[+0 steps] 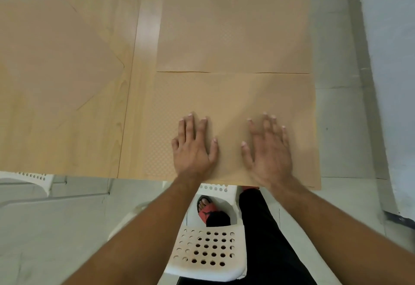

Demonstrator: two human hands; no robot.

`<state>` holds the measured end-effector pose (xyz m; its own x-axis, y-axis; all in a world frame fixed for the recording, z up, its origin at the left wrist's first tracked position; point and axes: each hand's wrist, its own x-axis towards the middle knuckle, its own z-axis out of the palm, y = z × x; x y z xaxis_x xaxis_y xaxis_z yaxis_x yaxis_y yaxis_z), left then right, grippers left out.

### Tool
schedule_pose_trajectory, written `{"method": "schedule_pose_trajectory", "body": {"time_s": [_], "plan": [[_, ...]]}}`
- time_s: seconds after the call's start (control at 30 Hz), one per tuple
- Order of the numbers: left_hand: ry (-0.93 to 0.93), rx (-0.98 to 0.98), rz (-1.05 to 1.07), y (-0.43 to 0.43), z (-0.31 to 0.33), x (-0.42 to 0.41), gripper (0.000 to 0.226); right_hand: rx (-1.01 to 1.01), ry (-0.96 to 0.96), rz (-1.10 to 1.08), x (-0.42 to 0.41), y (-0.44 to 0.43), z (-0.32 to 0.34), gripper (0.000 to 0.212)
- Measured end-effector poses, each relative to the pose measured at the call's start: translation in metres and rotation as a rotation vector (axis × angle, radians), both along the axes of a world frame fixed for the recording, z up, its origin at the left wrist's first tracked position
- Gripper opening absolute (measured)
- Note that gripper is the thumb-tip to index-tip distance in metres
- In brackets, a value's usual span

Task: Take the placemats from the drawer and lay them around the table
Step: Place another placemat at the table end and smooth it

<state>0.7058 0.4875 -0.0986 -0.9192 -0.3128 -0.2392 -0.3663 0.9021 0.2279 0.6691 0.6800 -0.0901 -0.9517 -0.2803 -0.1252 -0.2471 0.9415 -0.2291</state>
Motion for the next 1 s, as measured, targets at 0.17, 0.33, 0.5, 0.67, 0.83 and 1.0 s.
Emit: {"method": "schedule_pose_trajectory", "body": {"time_s": [0.17,0.33,0.5,0.67,0.83,1.0], "plan": [[-0.030,0.048,0.006,-0.002,-0.001,0.000,0.065,-0.131,-0.034,0.137,-0.023,-0.094,0.000,0.060],[0.095,0.156,0.078,-0.005,-0.005,0.003,0.058,-0.037,-0.017,0.130,-0.074,-0.124,-0.014,0.063],[0.146,0.119,0.003,-0.028,-0.011,0.013,0.049,-0.020,0.058,0.145,-0.076,-0.123,-0.021,0.064],[0.094,0.005,-0.014,-0.078,-0.006,-0.005,0.055,-0.019,0.057,0.140,-0.076,-0.123,-0.018,0.065],[0.062,0.005,0.000,-0.097,-0.005,-0.066,0.063,-0.008,0.068,0.140,-0.077,-0.123,-0.022,0.065],[0.081,0.015,-0.013,-0.081,-0.008,-0.059,0.062,-0.023,0.088,0.130,-0.076,-0.123,-0.025,0.063]]}}
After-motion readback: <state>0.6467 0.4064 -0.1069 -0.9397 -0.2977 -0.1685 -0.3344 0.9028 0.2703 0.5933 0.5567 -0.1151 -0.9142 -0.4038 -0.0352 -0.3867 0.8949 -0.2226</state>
